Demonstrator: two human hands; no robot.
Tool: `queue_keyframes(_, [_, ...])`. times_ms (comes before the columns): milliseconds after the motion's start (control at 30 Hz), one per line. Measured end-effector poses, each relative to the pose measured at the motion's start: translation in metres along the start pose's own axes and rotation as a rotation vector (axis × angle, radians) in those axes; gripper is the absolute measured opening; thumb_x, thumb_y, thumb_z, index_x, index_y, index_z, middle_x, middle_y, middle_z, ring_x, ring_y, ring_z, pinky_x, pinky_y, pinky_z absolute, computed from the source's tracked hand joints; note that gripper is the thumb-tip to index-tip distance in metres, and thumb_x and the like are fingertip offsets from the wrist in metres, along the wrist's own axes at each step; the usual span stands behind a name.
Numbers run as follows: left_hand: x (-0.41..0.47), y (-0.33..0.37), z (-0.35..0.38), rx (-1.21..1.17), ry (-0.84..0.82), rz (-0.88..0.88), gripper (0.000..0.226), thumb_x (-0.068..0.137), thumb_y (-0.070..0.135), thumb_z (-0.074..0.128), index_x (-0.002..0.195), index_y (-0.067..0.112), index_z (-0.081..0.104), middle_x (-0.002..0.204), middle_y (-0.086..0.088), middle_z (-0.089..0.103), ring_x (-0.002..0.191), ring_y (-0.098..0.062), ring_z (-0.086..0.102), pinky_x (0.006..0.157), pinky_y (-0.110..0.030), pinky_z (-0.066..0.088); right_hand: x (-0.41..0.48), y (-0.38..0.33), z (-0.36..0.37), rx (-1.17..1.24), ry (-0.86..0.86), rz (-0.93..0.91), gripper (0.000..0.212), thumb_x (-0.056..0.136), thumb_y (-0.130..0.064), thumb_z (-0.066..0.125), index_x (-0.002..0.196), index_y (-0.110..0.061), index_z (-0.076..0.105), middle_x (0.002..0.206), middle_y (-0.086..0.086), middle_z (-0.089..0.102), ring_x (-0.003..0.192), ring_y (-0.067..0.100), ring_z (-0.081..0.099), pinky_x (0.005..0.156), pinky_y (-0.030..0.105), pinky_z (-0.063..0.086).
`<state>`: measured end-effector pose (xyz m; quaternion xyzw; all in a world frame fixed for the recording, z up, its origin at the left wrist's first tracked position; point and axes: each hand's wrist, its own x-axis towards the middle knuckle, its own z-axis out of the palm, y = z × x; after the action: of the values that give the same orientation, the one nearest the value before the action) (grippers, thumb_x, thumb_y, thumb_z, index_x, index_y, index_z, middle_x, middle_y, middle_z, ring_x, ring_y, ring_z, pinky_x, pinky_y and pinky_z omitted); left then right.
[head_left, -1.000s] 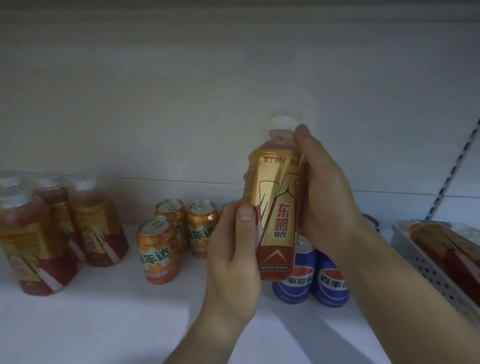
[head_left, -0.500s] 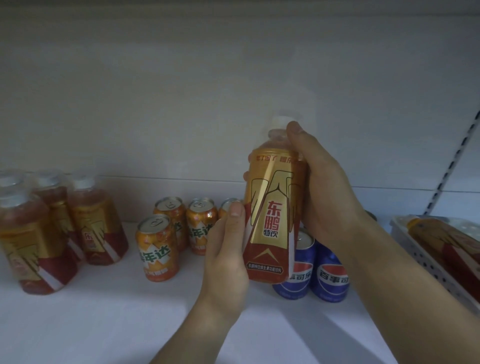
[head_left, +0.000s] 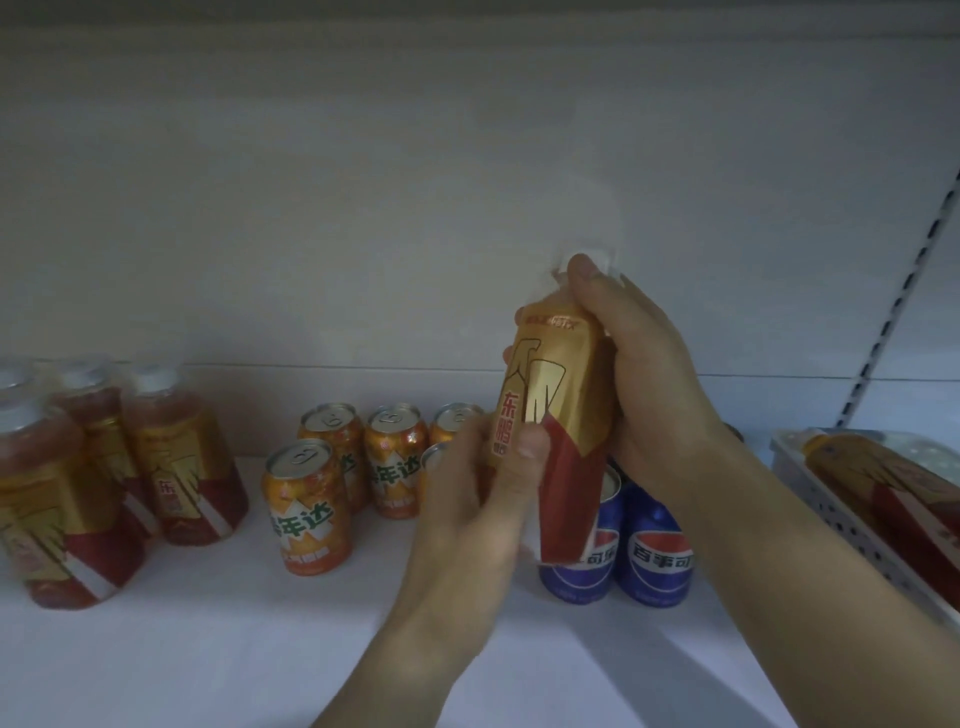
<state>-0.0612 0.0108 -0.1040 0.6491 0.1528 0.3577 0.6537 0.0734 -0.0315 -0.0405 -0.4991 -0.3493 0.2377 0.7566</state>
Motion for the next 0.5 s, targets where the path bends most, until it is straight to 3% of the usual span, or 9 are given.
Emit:
queue_keyframes(67, [0.001, 0.0, 0.0, -0.033, -0.002, -0.003, 0.053, 0.079, 0.073, 0.055, 0.107, 0.031, 0.071, 0.103, -0.004, 0.075, 0.093, -0.023, 0.074, 0.072, -0.043, 0.062, -0.001, 0.004, 0.001, -0.014, -0.031, 0.032, 0.043, 0.082, -0.052, 0.07, 0.108, -0.018, 0.067, 0.12, 0.025, 0.07, 0.112, 0.047, 0.069, 0.099, 0.062, 0.055])
queue_keyframes(133, [0.001, 0.006, -0.002, -0.219, -0.04, -0.128, 0.057, 0.088, 0.07, 0.054, 0.106, 0.021, 0.076, 0.098, -0.012, 0.075, 0.081, -0.029, 0.072, 0.052, -0.033, 0.056, -0.003, 0.005, 0.002, 0.009, -0.069, 0.048, 0.046, 0.083, -0.054, 0.069, 0.11, -0.017, 0.068, 0.125, 0.026, 0.068, 0.116, 0.047, 0.067, 0.102, 0.061, 0.054])
queue_keyframes(200, [0.0, 0.01, -0.004, -0.389, -0.118, -0.235, 0.06, 0.083, 0.066, 0.049, 0.105, 0.019, 0.079, 0.097, -0.014, 0.075, 0.077, -0.029, 0.071, 0.047, -0.028, 0.053, -0.003, 0.004, 0.003, 0.043, -0.101, 0.051, 0.058, 0.084, -0.055, 0.066, 0.119, -0.009, 0.065, 0.129, 0.028, 0.065, 0.119, 0.049, 0.064, 0.103, 0.06, 0.053])
queue_keyframes(267, [0.0, 0.007, -0.004, -0.466, -0.154, -0.248, 0.058, 0.078, 0.062, 0.048, 0.102, 0.02, 0.08, 0.1, -0.012, 0.077, 0.08, -0.025, 0.075, 0.053, -0.03, 0.057, -0.003, 0.003, 0.004, 0.052, -0.118, 0.045, 0.065, 0.085, -0.054, 0.065, 0.126, -0.003, 0.062, 0.129, 0.03, 0.063, 0.119, 0.051, 0.062, 0.101, 0.059, 0.054])
queue_keyframes(400, [0.0, 0.004, -0.005, -0.488, -0.122, -0.23, 0.046, 0.078, 0.057, 0.047, 0.092, 0.031, 0.082, 0.104, -0.006, 0.079, 0.089, -0.018, 0.077, 0.07, -0.034, 0.062, -0.003, 0.004, 0.004, 0.036, -0.145, 0.005, 0.038, 0.088, -0.047, 0.064, 0.11, -0.016, 0.065, 0.124, 0.03, 0.065, 0.113, 0.052, 0.064, 0.097, 0.061, 0.055])
queue_keyframes(500, [0.001, 0.004, -0.004, -0.427, -0.066, -0.187, 0.043, 0.079, 0.059, 0.045, 0.093, 0.038, 0.081, 0.108, -0.002, 0.078, 0.1, -0.018, 0.075, 0.091, -0.041, 0.056, -0.004, 0.005, 0.004, 0.065, -0.173, 0.016, 0.036, 0.09, -0.044, 0.062, 0.113, -0.017, 0.062, 0.124, 0.03, 0.065, 0.113, 0.051, 0.065, 0.094, 0.057, 0.059])
